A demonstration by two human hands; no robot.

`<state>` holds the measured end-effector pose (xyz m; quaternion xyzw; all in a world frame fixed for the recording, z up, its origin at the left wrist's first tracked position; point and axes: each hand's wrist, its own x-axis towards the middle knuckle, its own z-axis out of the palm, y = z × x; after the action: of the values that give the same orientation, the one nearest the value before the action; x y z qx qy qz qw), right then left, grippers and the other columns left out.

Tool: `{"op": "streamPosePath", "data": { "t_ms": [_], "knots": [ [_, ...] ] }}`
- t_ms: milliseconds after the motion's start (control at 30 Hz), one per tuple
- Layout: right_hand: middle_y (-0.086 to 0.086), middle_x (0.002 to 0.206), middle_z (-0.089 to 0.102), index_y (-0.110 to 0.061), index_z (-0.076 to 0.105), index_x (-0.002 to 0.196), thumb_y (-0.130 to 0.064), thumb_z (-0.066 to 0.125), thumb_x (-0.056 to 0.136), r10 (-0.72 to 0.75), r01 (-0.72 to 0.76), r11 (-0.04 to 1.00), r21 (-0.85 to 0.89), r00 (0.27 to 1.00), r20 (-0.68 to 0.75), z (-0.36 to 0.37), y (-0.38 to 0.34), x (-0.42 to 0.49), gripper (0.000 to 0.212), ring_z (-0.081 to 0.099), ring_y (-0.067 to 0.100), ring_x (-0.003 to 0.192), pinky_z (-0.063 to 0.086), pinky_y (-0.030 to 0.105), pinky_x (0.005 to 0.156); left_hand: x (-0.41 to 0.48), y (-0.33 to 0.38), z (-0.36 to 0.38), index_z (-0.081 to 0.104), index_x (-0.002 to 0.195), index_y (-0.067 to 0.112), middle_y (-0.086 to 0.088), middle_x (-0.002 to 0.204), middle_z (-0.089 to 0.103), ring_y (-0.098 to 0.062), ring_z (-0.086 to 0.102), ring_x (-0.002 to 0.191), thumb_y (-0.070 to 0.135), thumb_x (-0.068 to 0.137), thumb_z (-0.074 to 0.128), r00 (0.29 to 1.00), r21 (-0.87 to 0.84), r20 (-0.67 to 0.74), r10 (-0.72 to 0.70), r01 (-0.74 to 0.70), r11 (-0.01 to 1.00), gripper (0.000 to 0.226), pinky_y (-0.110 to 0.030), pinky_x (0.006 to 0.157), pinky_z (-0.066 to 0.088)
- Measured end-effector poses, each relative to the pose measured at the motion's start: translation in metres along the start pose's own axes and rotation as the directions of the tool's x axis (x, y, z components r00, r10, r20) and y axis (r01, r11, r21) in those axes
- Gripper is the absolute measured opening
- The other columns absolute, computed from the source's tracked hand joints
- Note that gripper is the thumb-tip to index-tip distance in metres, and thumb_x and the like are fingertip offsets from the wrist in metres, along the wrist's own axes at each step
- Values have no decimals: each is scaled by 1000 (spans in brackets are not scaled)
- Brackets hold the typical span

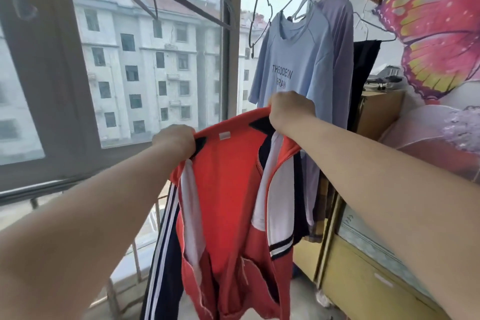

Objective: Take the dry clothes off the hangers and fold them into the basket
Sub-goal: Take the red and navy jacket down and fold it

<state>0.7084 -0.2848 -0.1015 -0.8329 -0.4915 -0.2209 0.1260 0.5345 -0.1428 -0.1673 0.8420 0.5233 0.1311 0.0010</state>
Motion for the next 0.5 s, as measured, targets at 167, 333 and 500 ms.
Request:
{"op": "streamPosePath", "data": {
  "t_ms": [167, 333, 500],
  "knots": [
    [7, 125, 56, -16, 55, 121, -4, 45, 84, -75, 98, 971, -217, 991, 112, 14, -7, -12, 40, 57, 29, 109, 40, 35, 77, -5, -8, -4, 65, 88, 16, -6, 89, 63, -25, 59, 81, 6, 80, 44, 1000, -45, 7, 7, -7, 999, 24, -31, 65, 46],
    [9, 117, 57, -15, 57, 115, -8, 46, 83, -21, 48, 992, -119, 976, 218, 28, -10, -23, 35, 59, 30, 105, 45, 34, 77, -9, 2, -25, 68, 84, 27, -5, 86, 66, -27, 61, 82, 4, 81, 43, 991, -424, -135, -26, -35, 905, 34, -36, 78, 54],
    [22, 65, 61, -4, 62, 108, 3, 28, 84, 330, -548, 659, 515, 826, 457, 43, -18, -16, 41, 59, 28, 37, 52, 32, 42, -23, 8, -20, 69, 93, 11, -11, 89, 66, -29, 64, 85, 2, 85, 39, 999, -273, -33, -22, 13, 962, 32, -38, 76, 56]
  ]
}}
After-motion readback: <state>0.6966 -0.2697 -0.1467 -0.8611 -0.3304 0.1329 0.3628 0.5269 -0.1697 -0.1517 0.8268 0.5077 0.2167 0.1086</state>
